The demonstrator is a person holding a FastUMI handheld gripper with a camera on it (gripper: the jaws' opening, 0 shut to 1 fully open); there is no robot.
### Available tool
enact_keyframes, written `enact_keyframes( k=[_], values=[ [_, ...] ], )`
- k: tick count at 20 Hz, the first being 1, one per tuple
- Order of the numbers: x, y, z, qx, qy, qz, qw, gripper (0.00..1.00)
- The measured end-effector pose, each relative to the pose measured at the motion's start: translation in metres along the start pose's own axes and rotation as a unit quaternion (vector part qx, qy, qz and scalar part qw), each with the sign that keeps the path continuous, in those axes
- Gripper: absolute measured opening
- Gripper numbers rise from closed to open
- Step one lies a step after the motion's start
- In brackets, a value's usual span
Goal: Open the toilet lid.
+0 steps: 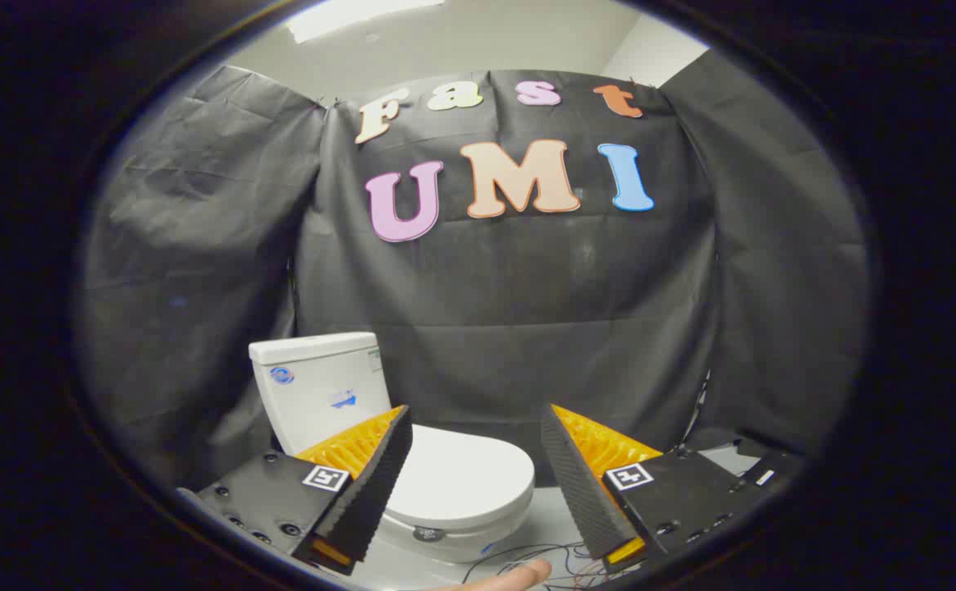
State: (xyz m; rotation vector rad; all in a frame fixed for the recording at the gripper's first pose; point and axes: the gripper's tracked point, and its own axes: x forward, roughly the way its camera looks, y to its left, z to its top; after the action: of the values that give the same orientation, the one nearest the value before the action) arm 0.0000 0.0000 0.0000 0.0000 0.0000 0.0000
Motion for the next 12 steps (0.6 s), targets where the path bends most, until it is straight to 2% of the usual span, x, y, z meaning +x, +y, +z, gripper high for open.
enact_keyframes(
  k=[12],
  values=[
    [-0.003,0.002,0.0,-0.01,-0.003,0.0,1.0,0.97]
  ],
)
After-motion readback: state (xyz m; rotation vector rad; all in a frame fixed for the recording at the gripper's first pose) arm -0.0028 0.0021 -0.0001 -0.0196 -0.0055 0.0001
